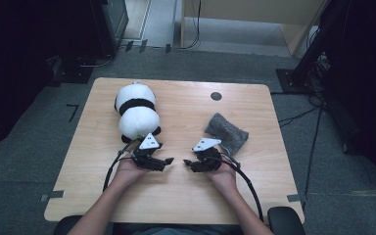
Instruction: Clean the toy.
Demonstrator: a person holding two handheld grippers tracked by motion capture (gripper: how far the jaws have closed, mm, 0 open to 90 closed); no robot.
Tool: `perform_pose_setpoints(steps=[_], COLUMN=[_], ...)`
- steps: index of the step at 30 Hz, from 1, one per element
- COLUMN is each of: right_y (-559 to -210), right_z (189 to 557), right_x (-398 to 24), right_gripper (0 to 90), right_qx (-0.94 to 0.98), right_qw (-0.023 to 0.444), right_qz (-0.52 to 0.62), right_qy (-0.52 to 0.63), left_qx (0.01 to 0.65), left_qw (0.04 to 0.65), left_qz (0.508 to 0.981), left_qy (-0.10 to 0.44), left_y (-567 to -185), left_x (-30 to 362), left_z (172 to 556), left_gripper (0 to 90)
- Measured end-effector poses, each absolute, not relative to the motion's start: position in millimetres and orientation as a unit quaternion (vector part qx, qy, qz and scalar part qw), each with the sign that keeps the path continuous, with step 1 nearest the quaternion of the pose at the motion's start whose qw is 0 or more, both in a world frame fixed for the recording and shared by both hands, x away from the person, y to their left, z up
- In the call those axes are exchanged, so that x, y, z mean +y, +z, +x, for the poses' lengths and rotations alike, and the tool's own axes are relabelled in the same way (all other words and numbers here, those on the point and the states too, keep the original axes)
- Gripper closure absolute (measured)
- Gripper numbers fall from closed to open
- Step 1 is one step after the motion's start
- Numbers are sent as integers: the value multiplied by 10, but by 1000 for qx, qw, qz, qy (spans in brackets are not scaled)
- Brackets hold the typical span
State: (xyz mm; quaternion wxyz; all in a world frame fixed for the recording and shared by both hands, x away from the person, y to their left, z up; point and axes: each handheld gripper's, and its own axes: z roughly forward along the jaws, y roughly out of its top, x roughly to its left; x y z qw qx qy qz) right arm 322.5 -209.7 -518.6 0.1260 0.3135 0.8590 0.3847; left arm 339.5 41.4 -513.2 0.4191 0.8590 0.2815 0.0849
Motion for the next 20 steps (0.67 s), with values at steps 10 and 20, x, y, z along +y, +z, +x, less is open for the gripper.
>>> perform_pose_setpoints(steps=[10, 20], right_y=[-5218, -5225], right_z=[3199, 3205], right_x=[-2098, -2077], right_gripper=[351, 222], right_qx=[852, 856], right_qw=[133, 131], right_qz=[319, 317], right_qy=[394, 387], left_qx=[289, 292], left_qw=[398, 398], left_qz=[867, 867], left_qy=[77, 70], left_y=[-5172, -5175], left_x=[386, 391], left_z=[3429, 3440], left_gripper=[218, 215])
